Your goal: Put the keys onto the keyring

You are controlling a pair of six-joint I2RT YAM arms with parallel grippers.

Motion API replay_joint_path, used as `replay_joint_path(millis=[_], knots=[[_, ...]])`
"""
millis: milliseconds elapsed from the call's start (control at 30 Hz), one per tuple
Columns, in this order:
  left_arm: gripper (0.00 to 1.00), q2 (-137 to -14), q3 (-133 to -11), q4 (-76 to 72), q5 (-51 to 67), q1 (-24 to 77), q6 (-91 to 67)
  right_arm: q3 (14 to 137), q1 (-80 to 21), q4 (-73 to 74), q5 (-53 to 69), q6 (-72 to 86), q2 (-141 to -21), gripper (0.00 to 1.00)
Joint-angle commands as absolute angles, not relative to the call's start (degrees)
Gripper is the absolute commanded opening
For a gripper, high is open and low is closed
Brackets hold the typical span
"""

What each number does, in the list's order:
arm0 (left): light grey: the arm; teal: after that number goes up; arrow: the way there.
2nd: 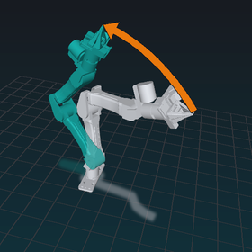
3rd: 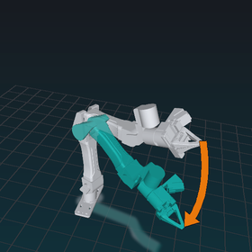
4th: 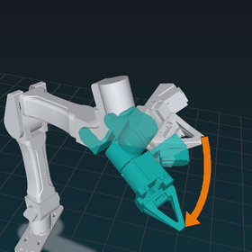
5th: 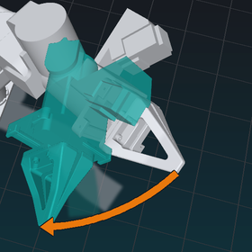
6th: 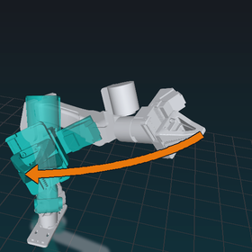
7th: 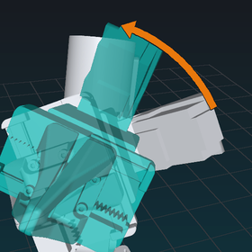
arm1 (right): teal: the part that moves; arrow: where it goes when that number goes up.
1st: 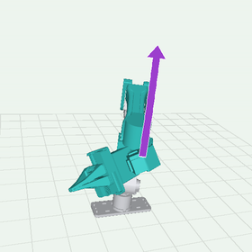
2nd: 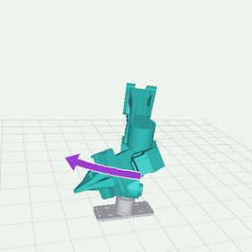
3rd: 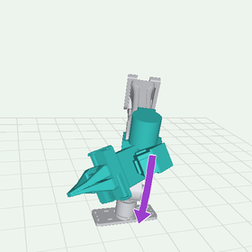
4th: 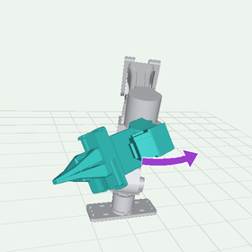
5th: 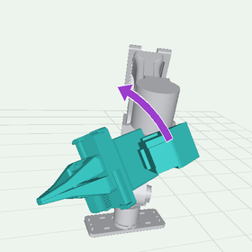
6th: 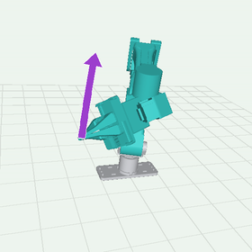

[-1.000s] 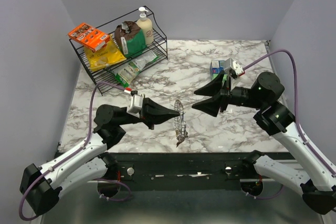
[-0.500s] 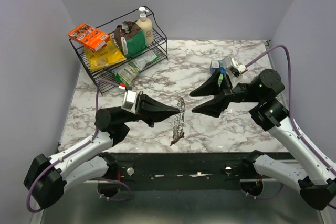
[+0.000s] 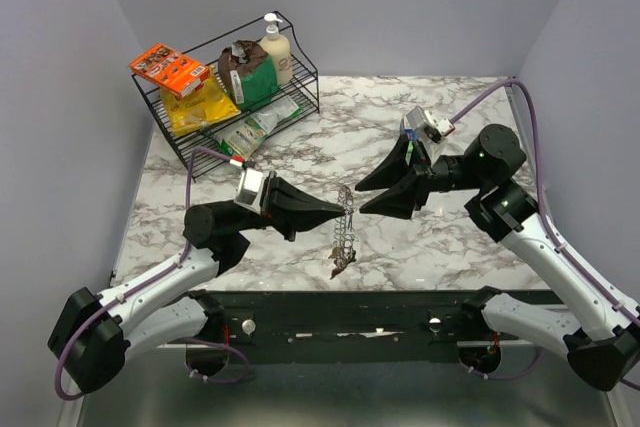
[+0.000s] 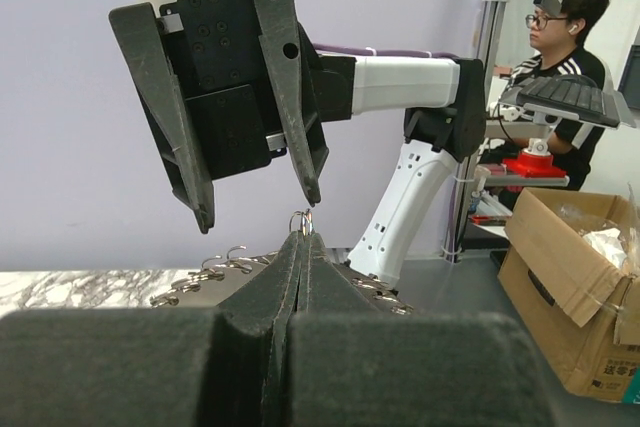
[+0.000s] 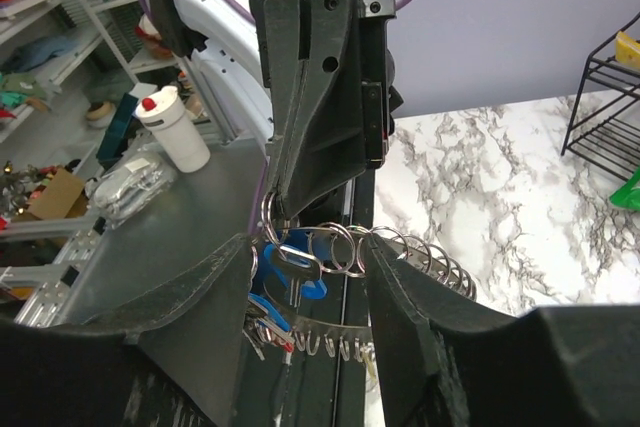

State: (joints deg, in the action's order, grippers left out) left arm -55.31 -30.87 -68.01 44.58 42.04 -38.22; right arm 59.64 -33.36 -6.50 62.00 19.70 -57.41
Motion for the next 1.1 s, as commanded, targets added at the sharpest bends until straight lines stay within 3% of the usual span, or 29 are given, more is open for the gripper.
replay_joint_path(millis=[0,200,467,1067], knots=[[0.0,-55.1,-33.0,-70.9,45.0,41.7,-38.1,60.0,-33.2,-7.9,65.0,20.6,-57.5,0.56],[0.0,-55.7,-33.3,-70.7,45.3,41.7,-38.1,58.5,-33.2,-9.6,65.9,22.1,-57.3,0.5],[0.0,-56.1,-33.5,-70.1,45.3,41.7,-38.0,56.7,-34.0,-9.8,66.5,22.6,-57.1,0.49],[0.0,-56.1,-33.7,-69.7,45.2,41.7,-38.0,55.9,-34.2,-10.2,65.9,23.3,-56.5,0.18]])
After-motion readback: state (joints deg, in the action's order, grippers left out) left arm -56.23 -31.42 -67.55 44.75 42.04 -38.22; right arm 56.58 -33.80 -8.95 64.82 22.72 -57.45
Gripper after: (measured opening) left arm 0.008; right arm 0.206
